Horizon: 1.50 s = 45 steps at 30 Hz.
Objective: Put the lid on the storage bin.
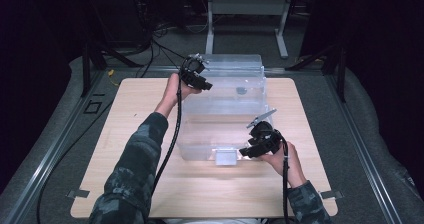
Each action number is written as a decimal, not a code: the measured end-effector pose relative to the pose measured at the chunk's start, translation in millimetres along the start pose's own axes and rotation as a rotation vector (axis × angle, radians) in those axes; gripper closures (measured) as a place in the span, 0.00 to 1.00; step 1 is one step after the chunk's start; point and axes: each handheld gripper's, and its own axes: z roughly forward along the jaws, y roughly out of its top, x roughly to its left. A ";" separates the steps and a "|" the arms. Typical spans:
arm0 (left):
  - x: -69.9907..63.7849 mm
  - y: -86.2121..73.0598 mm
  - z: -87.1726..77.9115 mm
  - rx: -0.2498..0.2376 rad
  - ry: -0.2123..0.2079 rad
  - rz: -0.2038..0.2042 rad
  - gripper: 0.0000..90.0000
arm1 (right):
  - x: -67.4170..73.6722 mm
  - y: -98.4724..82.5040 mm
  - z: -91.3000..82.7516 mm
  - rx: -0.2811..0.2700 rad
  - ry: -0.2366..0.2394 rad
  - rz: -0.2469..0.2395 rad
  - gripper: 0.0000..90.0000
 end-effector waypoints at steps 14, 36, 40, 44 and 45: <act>-3.5 0.3 -1.7 0.026 0.000 0.022 0.78 | 10.2 -5.3 15.6 -0.065 -0.071 -0.004 0.63; -15.5 4.5 -11.4 0.041 0.004 0.059 0.84 | 12.8 -6.9 16.9 -0.086 -0.096 0.003 0.62; -16.9 5.0 -13.5 0.043 0.001 0.060 0.84 | 12.7 -6.4 16.7 -0.082 -0.098 0.005 0.62; -19.1 5.9 -16.1 0.048 0.000 0.068 0.85 | 12.9 -6.9 17.0 -0.087 -0.097 0.004 0.62; -19.9 6.0 -16.8 0.050 -0.001 0.070 0.85 | 12.7 -6.7 17.1 -0.087 -0.097 0.004 0.62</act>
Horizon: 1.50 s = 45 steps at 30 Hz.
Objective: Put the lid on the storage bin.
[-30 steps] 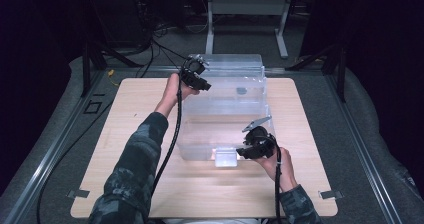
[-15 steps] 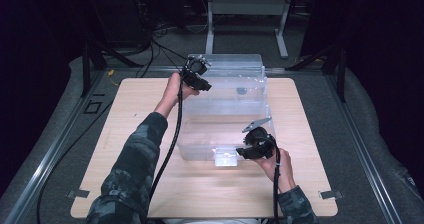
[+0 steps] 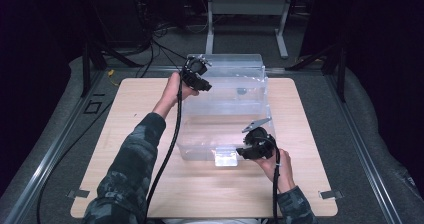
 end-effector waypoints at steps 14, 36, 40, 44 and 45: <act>-11.9 -4.3 -16.2 -0.021 0.002 0.040 0.86 | -0.6 0.6 0.1 0.007 0.003 0.005 0.62; -38.2 -18.3 -40.5 -0.064 0.003 0.085 0.87 | -0.8 1.5 0.6 0.017 0.009 0.007 0.61; -41.9 -21.8 -43.4 -0.071 0.009 0.088 0.87 | -0.5 1.4 0.6 0.018 0.007 0.007 0.61; -46.6 -25.2 -45.7 -0.082 0.014 0.090 0.87 | -0.6 0.9 0.7 0.014 0.008 0.005 0.61; -48.0 -25.9 -46.4 -0.081 0.015 0.093 0.87 | -0.7 0.9 0.8 0.013 0.009 0.007 0.61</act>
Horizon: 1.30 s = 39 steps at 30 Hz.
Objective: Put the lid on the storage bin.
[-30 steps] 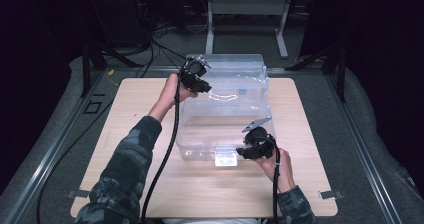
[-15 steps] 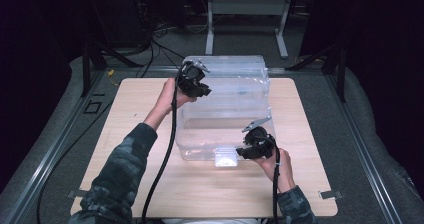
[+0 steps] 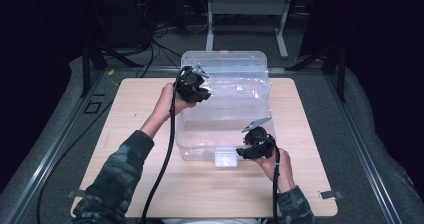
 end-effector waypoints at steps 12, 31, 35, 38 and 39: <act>-15.4 -9.9 -11.0 -0.016 0.000 0.016 0.87 | -0.9 -0.4 0.3 -0.003 0.010 0.006 0.61; -25.4 -18.9 -15.7 -0.041 -0.004 -0.020 0.87 | -0.3 0.0 0.3 0.003 0.007 0.013 0.60; -27.1 -20.4 -17.3 -0.035 -0.010 -0.021 0.87 | -0.5 -0.1 0.3 0.003 0.010 0.013 0.60; -29.9 -22.7 -17.6 -0.043 -0.013 -0.021 0.87 | -0.6 -0.1 0.3 0.002 0.010 0.012 0.60; -30.3 -23.3 -18.0 -0.041 -0.016 -0.015 0.87 | -0.5 -0.1 0.3 0.002 0.010 0.013 0.60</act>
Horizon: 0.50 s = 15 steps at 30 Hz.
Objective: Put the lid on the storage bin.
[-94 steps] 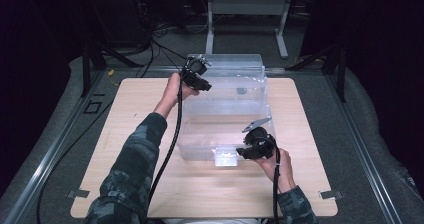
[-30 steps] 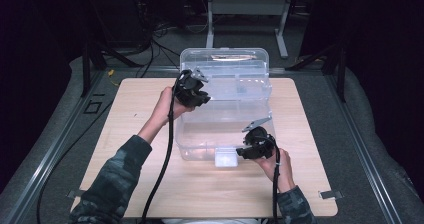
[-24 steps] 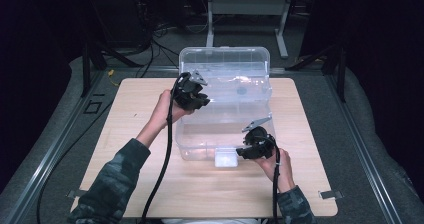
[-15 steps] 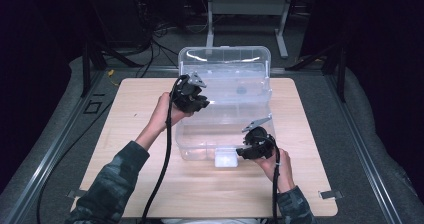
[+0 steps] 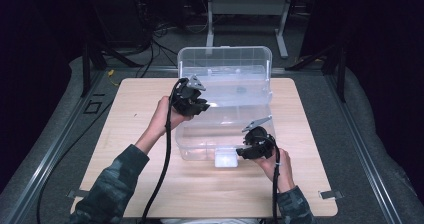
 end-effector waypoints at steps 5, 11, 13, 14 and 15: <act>-2.2 -3.6 -1.2 -0.012 -0.011 -0.007 0.87 | -0.1 0.1 0.0 0.001 0.001 -0.001 0.60; -5.9 -7.1 -2.4 -0.021 -0.008 -0.007 0.87 | -0.2 -0.4 0.0 -0.005 0.002 -0.005 0.60; -8.0 -9.1 -2.6 -0.029 -0.005 -0.008 0.87 | 0.2 -1.2 0.1 -0.011 0.000 -0.010 0.60; -8.8 -10.2 -3.1 -0.032 -0.005 -0.010 0.87 | 0.2 -1.1 0.2 -0.013 0.000 -0.010 0.60; -9.1 -11.2 -3.5 -0.033 -0.009 -0.013 0.86 | 0.1 -0.9 0.2 -0.012 0.001 -0.009 0.60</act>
